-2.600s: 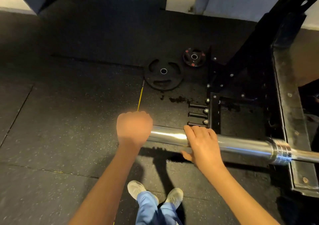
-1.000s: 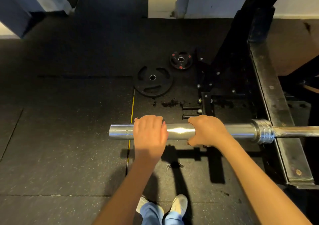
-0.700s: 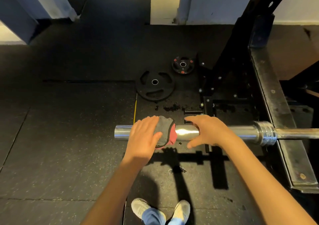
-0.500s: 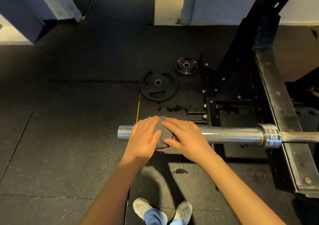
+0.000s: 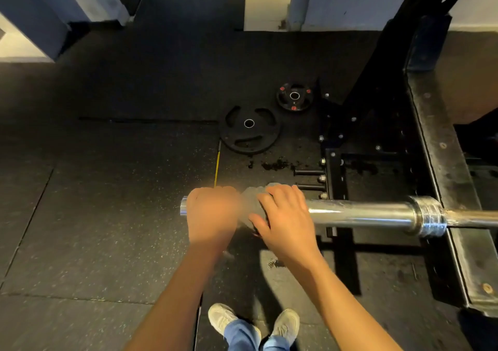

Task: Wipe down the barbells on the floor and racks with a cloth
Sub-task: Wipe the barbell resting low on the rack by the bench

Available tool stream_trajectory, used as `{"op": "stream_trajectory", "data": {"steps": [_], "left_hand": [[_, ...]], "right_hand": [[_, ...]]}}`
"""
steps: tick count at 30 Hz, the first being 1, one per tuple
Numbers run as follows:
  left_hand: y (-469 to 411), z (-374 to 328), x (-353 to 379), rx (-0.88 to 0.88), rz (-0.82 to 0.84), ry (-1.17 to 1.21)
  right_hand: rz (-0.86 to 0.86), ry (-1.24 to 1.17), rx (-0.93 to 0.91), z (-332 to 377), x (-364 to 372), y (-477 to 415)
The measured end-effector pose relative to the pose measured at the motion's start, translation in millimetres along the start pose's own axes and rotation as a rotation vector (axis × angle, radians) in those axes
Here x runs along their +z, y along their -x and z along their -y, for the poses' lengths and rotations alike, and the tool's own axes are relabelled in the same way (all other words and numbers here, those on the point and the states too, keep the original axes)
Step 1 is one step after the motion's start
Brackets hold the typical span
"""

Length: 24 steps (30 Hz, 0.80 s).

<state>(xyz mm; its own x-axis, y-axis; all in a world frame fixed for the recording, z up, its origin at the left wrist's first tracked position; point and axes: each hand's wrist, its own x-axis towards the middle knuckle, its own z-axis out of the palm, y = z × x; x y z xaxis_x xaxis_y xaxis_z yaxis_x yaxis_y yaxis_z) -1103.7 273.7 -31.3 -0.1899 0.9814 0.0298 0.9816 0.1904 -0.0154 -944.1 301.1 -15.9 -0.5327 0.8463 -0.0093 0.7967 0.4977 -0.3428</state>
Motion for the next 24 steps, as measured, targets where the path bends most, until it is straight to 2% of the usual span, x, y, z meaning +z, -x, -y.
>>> {"op": "stream_trajectory", "data": {"steps": [2,5,8,11,14,16,18,20,22,24], "left_hand": [[-1,-1,-4,0.011,0.007,-0.018],[5,0,-1,-0.007,-0.036,0.152],[11,1,6,-0.038,-0.084,0.267],[17,2,7,0.001,-0.090,0.326],[22,4,4,0.054,-0.083,0.352],[26,3,2,0.063,-0.072,0.331],[34,4,4,0.067,-0.051,0.318],[42,5,6,0.046,-0.015,0.321],[42,-2,2,0.067,0.045,0.283],[33,-17,-9,0.154,0.137,0.233]], "right_hand": [[-0.014,0.044,0.024,-34,-13,11],[-0.046,0.125,0.140,-74,-31,28],[-0.092,0.115,0.245,-51,-19,27],[-0.067,0.105,0.098,-8,1,17],[-0.033,0.144,-0.005,-22,-6,22],[-0.045,0.166,0.065,-52,-17,39],[-0.132,0.163,0.242,-74,-26,57],[-0.175,0.146,0.395,-65,-22,61],[-0.169,0.114,0.398,-34,-10,50],[-0.151,0.064,0.268,-8,1,43]]}}
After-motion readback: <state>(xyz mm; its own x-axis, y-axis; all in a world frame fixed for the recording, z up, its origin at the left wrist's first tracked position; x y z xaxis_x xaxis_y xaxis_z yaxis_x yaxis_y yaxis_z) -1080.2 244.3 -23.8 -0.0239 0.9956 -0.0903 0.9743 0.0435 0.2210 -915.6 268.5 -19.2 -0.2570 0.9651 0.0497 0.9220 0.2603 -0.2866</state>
